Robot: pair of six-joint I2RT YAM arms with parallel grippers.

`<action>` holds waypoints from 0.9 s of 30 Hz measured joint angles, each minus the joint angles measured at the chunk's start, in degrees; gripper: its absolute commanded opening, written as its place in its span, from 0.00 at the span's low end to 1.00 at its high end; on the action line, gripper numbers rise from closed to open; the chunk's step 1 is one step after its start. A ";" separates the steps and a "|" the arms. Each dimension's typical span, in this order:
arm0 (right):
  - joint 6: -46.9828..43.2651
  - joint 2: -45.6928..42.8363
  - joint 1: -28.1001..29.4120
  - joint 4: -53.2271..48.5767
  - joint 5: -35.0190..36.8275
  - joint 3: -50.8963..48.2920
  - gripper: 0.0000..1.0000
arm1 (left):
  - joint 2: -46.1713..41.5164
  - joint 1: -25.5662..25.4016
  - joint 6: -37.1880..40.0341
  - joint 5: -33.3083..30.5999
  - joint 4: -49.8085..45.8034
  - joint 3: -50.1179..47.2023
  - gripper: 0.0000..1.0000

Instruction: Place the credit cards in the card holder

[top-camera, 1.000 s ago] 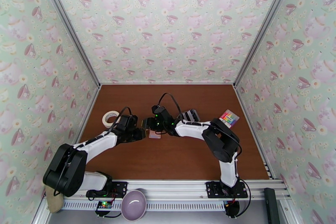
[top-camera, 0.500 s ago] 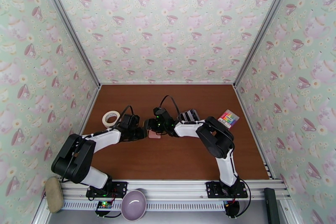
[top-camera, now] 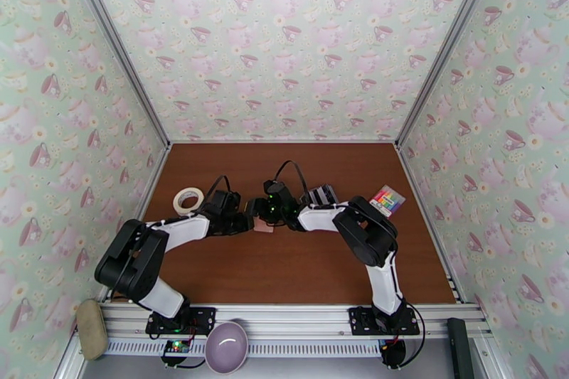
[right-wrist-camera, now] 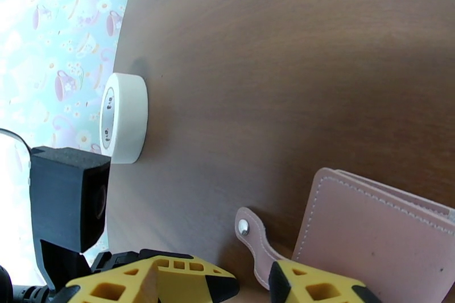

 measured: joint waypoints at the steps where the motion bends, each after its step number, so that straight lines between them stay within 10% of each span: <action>1: 0.00 -0.04 -0.07 0.02 -0.02 -0.04 0.57 | 0.09 -0.15 -0.02 -0.24 0.04 0.11 0.46; 27: 4.28 -5.35 -0.85 6.25 -2.99 -6.03 0.58 | 0.39 -3.74 -3.28 -2.84 11.82 -3.50 0.42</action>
